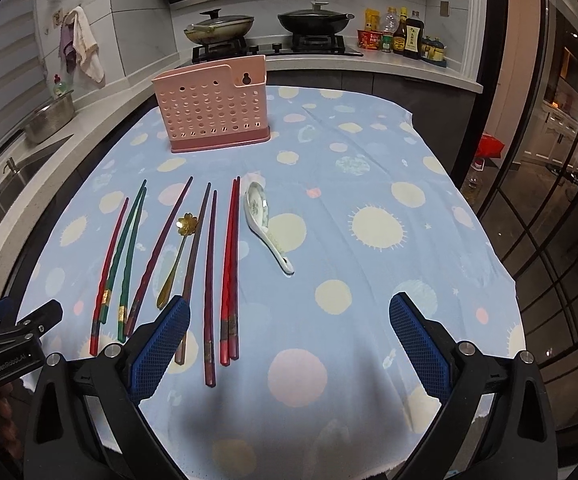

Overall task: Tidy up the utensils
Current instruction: 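Lower the left tool onto the single red chopstick and close on it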

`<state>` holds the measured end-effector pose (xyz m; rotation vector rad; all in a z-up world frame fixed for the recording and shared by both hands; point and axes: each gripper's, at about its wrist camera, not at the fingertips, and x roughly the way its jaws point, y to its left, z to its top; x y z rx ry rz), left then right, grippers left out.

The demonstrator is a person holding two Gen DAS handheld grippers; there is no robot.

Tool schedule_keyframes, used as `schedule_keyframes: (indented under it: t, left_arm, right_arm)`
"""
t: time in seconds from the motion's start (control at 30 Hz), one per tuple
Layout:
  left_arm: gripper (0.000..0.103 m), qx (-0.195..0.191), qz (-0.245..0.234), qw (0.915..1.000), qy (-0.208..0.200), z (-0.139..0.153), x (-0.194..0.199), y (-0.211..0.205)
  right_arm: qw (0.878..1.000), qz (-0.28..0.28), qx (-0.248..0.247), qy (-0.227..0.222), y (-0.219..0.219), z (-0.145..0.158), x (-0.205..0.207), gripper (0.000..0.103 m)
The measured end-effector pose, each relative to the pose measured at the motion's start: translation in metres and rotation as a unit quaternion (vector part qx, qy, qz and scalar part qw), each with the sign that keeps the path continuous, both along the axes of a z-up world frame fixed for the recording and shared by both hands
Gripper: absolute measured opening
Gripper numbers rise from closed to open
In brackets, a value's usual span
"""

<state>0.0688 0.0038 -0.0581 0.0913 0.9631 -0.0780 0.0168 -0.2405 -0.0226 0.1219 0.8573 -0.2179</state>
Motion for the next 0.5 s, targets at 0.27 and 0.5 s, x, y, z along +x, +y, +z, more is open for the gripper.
schedule_keyframes:
  t: [0.27, 0.5]
  left_arm:
    - [0.091, 0.004, -0.01, 0.9993, 0.037, -0.028, 0.021, 0.002]
    - [0.069, -0.005, -0.036, 0.9964, 0.076, -0.049, 0.02, -0.004]
  right_arm:
    - [1.0, -0.001, 0.01, 0.027, -0.004, -0.019, 0.024, 0.088]
    - [0.999, 0.002, 0.013, 0.045, -0.001, -0.029, 0.038, 0.084]
